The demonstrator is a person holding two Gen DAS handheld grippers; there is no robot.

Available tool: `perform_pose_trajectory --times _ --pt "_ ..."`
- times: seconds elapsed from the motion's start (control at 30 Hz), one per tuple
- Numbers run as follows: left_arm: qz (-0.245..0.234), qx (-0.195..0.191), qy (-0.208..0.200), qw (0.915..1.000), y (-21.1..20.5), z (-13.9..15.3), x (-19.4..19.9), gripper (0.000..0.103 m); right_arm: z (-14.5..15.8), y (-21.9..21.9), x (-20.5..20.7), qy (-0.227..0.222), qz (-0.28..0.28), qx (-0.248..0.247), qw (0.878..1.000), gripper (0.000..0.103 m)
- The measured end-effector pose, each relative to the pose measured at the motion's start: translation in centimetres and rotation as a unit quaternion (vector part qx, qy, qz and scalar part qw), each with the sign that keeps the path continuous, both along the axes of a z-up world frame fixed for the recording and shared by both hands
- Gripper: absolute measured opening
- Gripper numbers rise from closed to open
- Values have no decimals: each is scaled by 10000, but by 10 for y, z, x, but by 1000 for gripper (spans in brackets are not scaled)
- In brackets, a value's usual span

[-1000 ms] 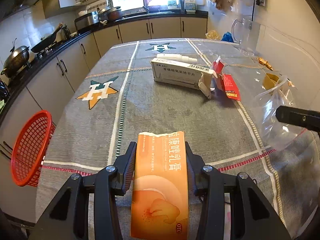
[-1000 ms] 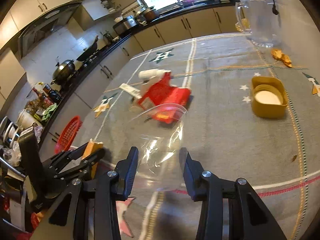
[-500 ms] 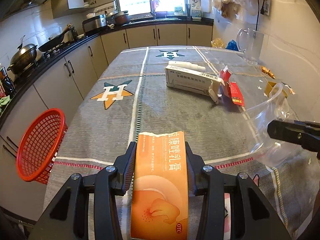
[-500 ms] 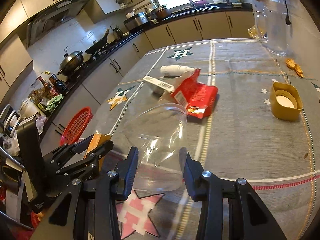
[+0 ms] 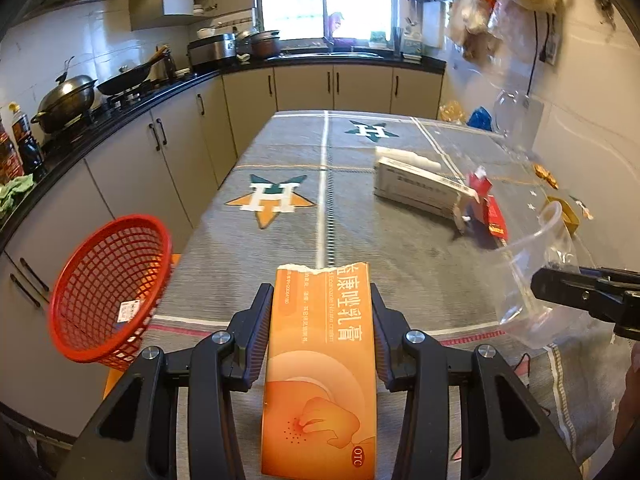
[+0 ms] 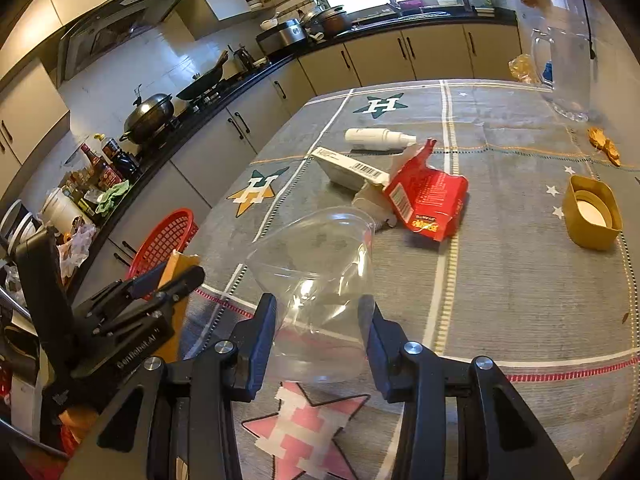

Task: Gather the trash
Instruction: 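Lift the orange box with the left tool while the right tool lifts the plastic container, then carry the orange box and plastic container with both tools over the red wastebasket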

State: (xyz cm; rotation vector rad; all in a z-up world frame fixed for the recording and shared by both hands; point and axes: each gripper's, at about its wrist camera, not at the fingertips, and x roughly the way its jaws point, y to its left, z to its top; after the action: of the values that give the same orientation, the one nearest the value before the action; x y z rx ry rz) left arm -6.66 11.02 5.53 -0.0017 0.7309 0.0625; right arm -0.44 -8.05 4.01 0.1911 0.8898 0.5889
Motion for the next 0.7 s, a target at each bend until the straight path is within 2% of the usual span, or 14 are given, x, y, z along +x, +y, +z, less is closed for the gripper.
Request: perform_pose_trajectory --times 0.2,0.47,0.7 --pt "116 -207 -41 9997 26 0 -9 43 -2 6 -1 27 61 -6 10000 46" --pt "358 -237 -117 9990 47 3 -18 43 0 24 1 44 238 -42 9997 46" --pt "782 -287 -262 9962 88 15 -25 43 14 70 7 11 634 -26 9980 46"
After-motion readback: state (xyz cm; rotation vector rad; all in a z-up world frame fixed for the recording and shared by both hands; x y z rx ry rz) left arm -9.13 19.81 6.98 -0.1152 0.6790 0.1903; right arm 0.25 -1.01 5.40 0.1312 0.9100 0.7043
